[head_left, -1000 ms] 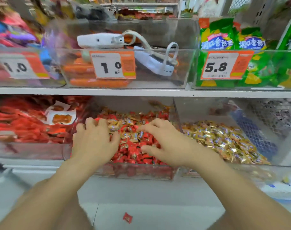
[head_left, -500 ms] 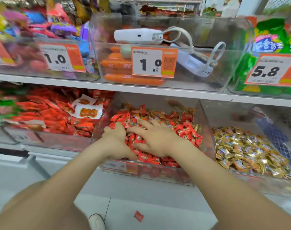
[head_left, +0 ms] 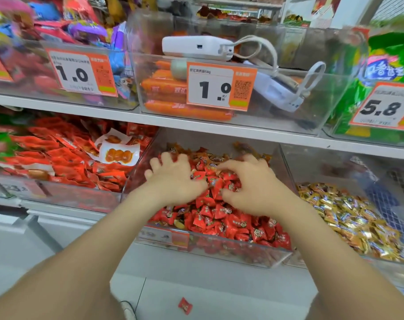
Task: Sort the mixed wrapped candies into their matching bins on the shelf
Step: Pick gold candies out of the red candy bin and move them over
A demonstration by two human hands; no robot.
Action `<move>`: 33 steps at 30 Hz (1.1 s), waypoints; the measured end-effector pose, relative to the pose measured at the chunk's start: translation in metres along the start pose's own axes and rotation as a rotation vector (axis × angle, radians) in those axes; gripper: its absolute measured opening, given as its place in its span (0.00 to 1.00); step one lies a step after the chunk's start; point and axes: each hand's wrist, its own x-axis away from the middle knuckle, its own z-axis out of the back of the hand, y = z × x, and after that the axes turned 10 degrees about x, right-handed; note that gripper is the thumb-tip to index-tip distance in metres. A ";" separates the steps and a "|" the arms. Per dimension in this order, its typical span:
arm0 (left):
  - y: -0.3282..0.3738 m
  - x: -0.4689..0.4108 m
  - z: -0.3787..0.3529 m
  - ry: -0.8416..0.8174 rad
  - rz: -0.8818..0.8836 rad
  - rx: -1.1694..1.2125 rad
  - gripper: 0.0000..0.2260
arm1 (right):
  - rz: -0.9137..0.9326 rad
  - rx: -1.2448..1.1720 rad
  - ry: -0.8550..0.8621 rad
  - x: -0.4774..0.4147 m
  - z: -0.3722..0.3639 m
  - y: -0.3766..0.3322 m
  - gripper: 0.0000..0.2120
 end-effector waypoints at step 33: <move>-0.010 -0.068 0.004 0.059 -0.147 0.802 0.22 | -0.116 -0.601 0.017 -0.071 0.004 -0.016 0.26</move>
